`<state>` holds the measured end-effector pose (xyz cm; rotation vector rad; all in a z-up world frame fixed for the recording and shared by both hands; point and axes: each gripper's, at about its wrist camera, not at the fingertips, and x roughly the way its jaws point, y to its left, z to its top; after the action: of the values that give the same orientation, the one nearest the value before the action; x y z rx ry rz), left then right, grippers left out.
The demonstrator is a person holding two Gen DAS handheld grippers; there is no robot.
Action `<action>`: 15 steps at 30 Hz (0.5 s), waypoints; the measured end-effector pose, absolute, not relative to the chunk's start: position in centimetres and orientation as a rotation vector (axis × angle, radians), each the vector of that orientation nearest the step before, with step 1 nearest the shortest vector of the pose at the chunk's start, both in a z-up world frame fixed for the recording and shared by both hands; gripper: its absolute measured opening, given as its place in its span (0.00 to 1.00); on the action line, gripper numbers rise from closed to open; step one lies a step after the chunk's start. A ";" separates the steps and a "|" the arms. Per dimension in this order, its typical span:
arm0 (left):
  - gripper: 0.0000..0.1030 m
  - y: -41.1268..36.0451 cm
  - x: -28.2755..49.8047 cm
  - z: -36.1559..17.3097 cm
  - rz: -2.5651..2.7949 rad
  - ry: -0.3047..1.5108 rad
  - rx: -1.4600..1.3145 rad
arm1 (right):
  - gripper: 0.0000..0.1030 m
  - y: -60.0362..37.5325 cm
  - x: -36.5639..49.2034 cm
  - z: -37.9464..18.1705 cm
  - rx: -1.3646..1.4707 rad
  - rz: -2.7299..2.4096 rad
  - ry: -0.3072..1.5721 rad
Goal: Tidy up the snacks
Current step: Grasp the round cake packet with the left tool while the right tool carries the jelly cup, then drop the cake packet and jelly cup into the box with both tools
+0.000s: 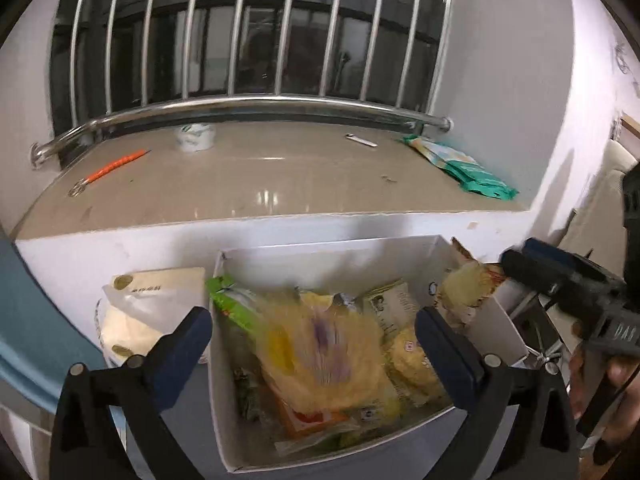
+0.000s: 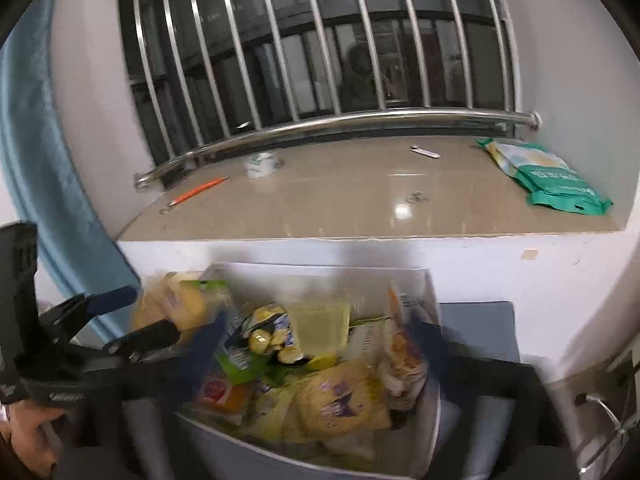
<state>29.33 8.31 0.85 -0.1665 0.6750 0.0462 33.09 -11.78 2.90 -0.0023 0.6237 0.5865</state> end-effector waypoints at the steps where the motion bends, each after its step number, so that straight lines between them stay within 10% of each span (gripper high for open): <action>1: 1.00 8.5 29.1 0.7 0.057 0.676 -0.165 | 1.00 -12.2 33.0 3.0 0.015 0.578 0.606; 15: 1.00 7.3 21.8 3.7 -0.019 0.542 -0.199 | 1.00 -13.2 26.7 3.9 -0.094 0.577 0.518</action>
<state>21.82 7.32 3.74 -0.1994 0.5418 -0.0194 26.73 -13.18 3.86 -0.0935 0.5176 0.5767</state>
